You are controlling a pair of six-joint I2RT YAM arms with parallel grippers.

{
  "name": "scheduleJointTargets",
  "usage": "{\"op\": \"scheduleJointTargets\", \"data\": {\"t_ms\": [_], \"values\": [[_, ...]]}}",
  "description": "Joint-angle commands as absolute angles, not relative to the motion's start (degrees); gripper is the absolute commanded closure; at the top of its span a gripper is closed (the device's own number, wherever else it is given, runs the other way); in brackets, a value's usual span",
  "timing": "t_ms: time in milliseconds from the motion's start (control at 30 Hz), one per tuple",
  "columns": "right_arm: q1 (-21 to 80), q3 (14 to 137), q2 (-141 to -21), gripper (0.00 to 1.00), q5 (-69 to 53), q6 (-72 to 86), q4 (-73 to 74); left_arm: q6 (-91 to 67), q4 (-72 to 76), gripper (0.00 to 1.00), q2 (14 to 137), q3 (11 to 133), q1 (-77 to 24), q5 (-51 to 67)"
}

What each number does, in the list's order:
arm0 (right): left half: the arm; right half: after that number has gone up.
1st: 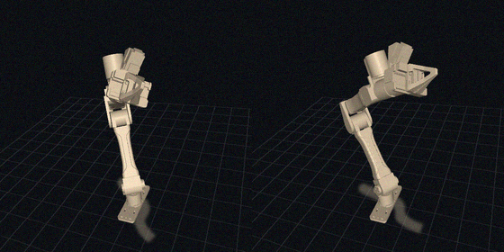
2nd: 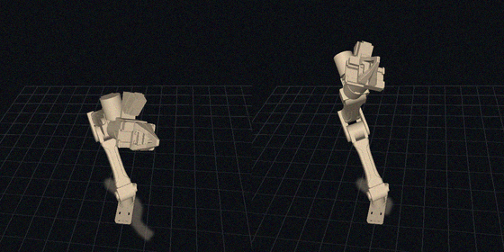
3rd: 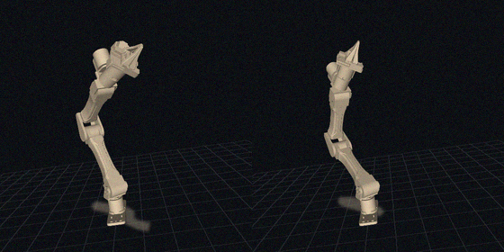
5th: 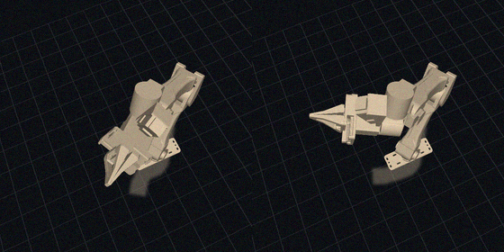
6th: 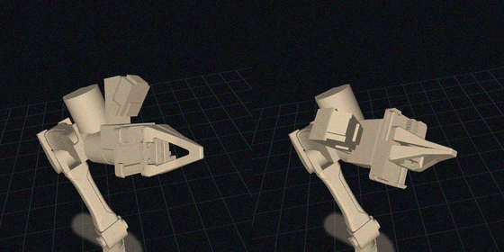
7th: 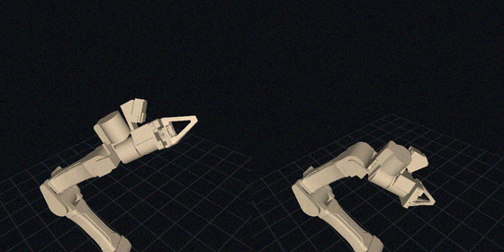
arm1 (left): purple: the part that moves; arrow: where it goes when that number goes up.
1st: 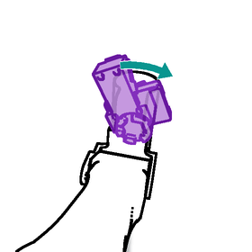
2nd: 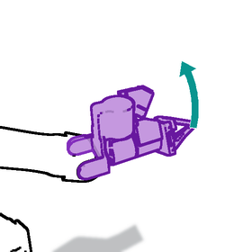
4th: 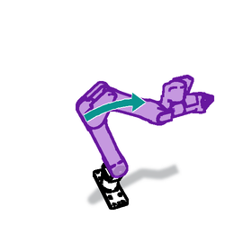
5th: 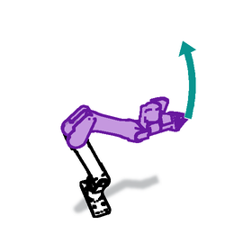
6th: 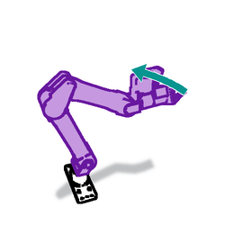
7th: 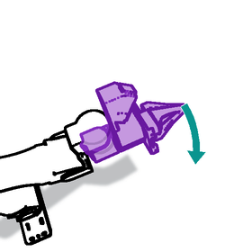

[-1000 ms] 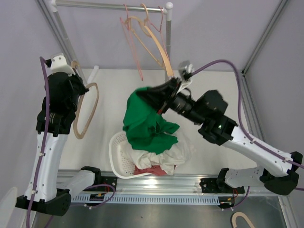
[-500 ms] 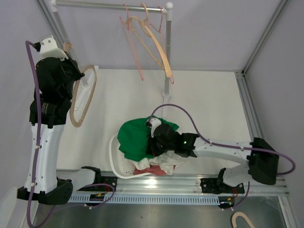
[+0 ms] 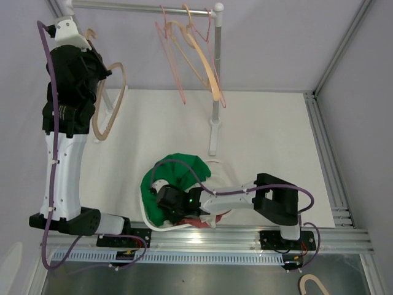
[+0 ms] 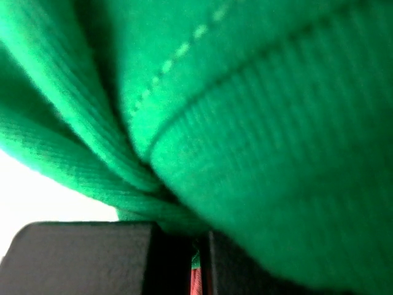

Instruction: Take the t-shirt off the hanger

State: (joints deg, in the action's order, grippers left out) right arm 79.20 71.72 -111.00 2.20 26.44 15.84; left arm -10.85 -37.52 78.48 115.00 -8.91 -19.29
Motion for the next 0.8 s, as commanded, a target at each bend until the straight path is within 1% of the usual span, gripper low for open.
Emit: {"op": "scheduleJointTargets", "data": {"t_ms": [0,133,267,333,367,500,533,767], "values": [[79.5,66.8,-110.9,1.00,3.2,25.2,24.0,-8.9,-36.5,0.99,78.9,118.2,-8.3,-18.2],[79.4,67.4,-105.4,1.00,4.1,24.5,26.7,-8.0,-34.7,0.99,80.2,119.7,-8.1,-17.9],[79.7,69.8,-101.3,0.86,6.6,25.1,31.5,-7.9,-32.7,0.99,82.4,122.1,-7.3,-15.8],[79.7,70.4,-98.4,0.84,7.2,25.3,32.3,-8.0,-34.3,0.99,84.7,124.9,-7.2,-15.7],[79.7,70.6,-97.7,0.76,7.6,25.5,33.0,-8.0,-34.8,0.99,85.4,125.6,-7.2,-15.6],[79.7,72.2,-93.3,0.74,7.7,26.3,34.9,-8.3,-35.6,0.99,86.8,128.3,-7.2,-15.0],[79.7,72.9,-92.6,0.71,7.7,26.5,35.7,-8.2,-35.3,0.99,86.8,128.3,-7.2,-14.8],[79.4,79.2,-85.3,0.70,6.7,27.0,42.1,-6.4,-32.7,0.99,87.9,127.7,-7.1,-13.3]]}}
